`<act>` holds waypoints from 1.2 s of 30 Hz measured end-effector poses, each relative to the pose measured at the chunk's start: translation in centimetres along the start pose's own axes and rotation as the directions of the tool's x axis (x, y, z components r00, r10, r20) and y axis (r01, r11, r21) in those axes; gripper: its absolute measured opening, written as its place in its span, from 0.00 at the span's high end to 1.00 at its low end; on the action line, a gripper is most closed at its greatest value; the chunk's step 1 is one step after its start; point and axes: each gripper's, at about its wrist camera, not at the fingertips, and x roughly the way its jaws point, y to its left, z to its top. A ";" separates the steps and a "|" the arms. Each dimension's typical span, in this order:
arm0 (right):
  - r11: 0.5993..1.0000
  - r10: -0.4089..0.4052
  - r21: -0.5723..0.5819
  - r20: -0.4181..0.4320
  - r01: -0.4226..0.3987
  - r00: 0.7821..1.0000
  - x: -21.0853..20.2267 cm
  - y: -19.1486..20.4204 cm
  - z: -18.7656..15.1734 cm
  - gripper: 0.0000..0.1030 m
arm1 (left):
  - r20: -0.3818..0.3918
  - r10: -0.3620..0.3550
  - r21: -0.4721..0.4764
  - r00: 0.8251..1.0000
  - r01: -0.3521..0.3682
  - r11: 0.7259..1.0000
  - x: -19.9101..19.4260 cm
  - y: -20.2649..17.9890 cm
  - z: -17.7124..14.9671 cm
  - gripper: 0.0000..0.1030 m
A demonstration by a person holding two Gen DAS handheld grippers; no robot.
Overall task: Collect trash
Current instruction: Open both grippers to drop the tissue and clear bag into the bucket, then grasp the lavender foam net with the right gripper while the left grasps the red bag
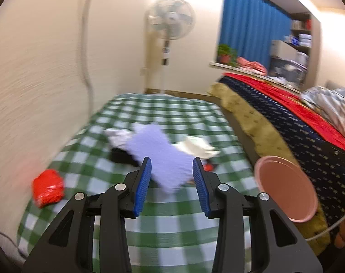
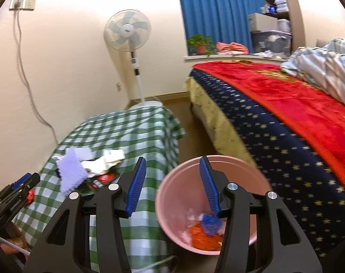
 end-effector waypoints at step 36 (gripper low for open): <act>0.909 0.407 0.030 -0.277 -0.415 0.871 15.4 13.7 -4.0 0.44 | -0.313 0.494 -0.302 0.811 -0.578 0.758 6.2 16.1 -3.3 0.24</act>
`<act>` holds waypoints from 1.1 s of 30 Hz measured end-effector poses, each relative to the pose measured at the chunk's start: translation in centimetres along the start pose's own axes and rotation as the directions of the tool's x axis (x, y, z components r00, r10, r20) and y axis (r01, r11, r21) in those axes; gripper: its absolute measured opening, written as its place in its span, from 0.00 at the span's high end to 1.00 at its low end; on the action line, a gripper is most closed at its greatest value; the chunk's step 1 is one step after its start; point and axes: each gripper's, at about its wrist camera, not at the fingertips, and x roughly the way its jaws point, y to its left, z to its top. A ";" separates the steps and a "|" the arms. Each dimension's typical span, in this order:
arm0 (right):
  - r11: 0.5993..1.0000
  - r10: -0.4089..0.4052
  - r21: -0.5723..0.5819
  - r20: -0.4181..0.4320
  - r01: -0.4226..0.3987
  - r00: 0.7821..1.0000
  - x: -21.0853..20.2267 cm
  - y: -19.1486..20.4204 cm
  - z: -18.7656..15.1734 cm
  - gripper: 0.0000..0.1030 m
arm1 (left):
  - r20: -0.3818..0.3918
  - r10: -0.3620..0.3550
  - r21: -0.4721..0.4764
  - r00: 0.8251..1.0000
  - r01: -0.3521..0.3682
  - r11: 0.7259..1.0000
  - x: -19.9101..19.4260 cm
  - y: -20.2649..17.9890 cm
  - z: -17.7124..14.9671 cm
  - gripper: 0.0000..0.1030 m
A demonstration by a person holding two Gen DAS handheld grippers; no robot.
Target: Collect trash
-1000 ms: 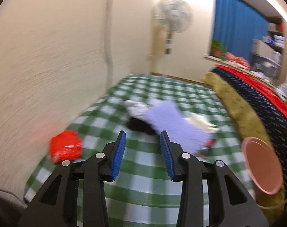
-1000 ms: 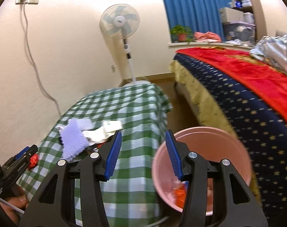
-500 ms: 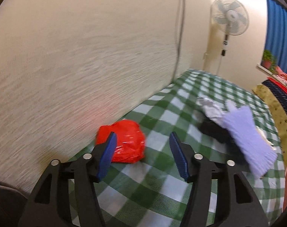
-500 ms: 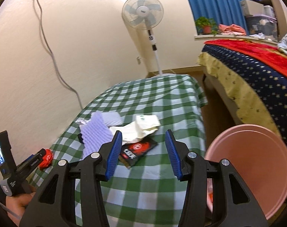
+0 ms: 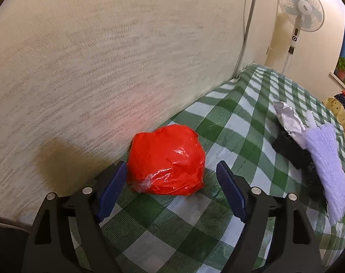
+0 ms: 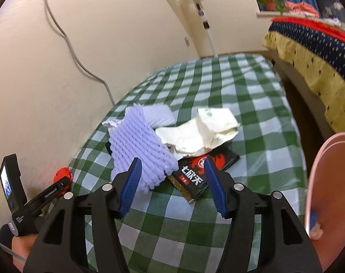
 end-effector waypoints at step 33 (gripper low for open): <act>0.991 -0.003 -0.137 0.072 0.013 0.997 -7.0 3.3 0.3 0.88 | 0.055 -0.143 0.119 0.988 0.135 0.984 -4.7 -1.6 -0.9 0.31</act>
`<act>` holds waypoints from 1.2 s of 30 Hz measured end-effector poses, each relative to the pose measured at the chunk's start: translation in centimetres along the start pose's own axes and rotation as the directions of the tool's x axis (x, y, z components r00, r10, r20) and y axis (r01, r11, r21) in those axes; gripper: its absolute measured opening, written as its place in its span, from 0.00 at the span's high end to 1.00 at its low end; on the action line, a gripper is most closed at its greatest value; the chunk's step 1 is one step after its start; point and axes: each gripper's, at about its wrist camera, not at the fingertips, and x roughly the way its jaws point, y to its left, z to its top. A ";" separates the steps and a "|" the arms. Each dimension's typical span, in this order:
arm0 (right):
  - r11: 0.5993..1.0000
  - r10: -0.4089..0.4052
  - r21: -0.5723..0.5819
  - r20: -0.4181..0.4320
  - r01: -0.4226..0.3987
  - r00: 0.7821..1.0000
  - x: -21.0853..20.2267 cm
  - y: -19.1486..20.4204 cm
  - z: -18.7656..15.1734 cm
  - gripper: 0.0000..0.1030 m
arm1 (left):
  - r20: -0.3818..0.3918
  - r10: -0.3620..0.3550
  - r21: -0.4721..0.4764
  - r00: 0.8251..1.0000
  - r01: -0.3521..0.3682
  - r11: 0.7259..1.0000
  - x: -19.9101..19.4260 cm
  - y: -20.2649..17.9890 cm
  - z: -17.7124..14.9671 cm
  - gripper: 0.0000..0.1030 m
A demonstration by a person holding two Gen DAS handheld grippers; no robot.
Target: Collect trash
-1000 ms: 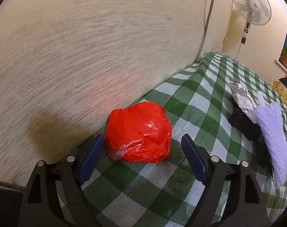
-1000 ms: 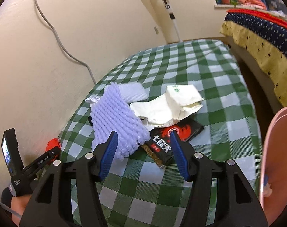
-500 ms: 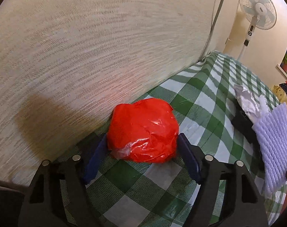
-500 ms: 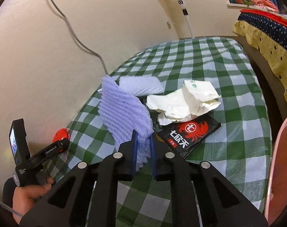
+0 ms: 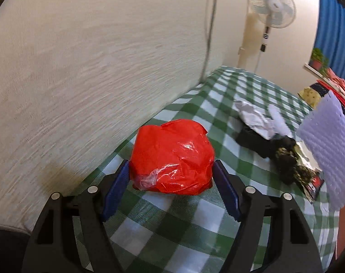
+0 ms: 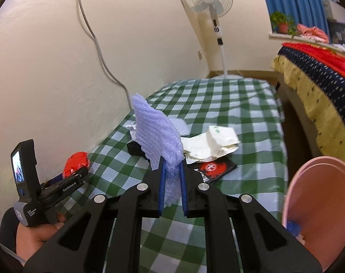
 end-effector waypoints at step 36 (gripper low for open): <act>0.969 -0.245 0.075 0.141 0.237 0.959 -13.6 -3.0 -0.9 0.88 | 0.065 -0.172 0.195 0.983 0.157 0.968 -9.2 -4.0 -1.4 0.31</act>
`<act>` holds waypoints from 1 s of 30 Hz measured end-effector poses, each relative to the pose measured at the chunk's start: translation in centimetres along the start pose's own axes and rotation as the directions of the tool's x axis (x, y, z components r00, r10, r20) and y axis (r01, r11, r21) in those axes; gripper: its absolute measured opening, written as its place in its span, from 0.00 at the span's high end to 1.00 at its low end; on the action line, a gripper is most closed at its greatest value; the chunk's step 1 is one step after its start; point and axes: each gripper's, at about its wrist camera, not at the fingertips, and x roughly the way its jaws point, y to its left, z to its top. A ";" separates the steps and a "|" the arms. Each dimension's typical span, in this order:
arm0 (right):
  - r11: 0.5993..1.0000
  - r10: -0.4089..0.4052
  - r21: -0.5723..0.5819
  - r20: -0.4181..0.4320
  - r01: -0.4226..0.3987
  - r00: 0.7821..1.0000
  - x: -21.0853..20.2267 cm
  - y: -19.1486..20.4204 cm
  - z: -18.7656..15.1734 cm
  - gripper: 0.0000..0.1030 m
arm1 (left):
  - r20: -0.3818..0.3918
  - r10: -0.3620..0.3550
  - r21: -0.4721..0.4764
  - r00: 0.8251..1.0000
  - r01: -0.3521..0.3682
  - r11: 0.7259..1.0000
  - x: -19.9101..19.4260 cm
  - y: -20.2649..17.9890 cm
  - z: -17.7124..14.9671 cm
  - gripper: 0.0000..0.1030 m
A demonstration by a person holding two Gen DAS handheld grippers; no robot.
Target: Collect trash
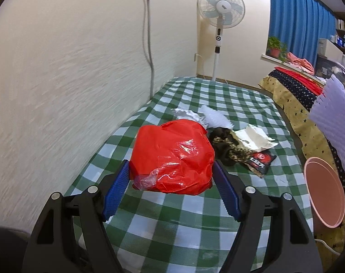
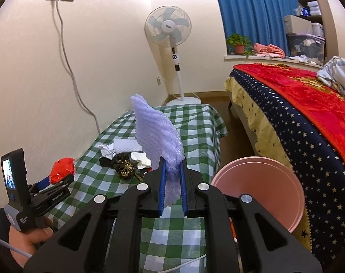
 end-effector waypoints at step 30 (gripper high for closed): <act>0.973 -0.217 0.091 0.070 0.210 0.974 -5.3 -8.1 1.7 0.88 | 0.073 -0.287 0.218 0.955 0.265 0.939 -5.2 -12.9 1.1 0.31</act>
